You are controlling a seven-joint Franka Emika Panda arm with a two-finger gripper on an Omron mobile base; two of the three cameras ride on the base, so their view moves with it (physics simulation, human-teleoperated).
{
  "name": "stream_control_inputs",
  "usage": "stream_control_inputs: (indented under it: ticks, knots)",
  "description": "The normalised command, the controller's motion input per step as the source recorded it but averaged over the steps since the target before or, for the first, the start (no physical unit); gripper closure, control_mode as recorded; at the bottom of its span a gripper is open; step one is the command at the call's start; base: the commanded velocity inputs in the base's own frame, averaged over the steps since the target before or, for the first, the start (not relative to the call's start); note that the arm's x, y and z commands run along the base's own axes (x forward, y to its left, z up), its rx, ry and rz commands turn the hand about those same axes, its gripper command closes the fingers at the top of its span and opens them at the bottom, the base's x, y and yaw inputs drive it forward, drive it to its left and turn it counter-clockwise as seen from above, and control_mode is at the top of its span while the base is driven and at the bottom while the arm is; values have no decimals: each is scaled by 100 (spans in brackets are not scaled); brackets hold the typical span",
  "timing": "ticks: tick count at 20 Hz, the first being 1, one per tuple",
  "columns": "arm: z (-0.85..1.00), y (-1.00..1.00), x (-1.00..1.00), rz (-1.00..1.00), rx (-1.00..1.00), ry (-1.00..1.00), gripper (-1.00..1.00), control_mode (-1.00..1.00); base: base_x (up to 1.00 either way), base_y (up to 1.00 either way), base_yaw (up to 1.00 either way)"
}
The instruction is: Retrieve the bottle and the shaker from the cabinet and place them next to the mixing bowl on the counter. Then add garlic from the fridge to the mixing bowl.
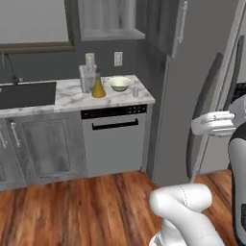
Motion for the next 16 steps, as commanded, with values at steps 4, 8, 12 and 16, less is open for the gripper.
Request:
stream_control_inputs:
  ticks: [4,8,12,16]
  knots:
    - [0,0,0,0,0,0,100,100,91,94,0]
    - [0,0,0,0,0,0,100,100,96,47,-3]
    - [0,0,0,0,0,0,100,100,100,9,-10]
    - [0,0,0,0,0,0,100,100,90,-9,-15]
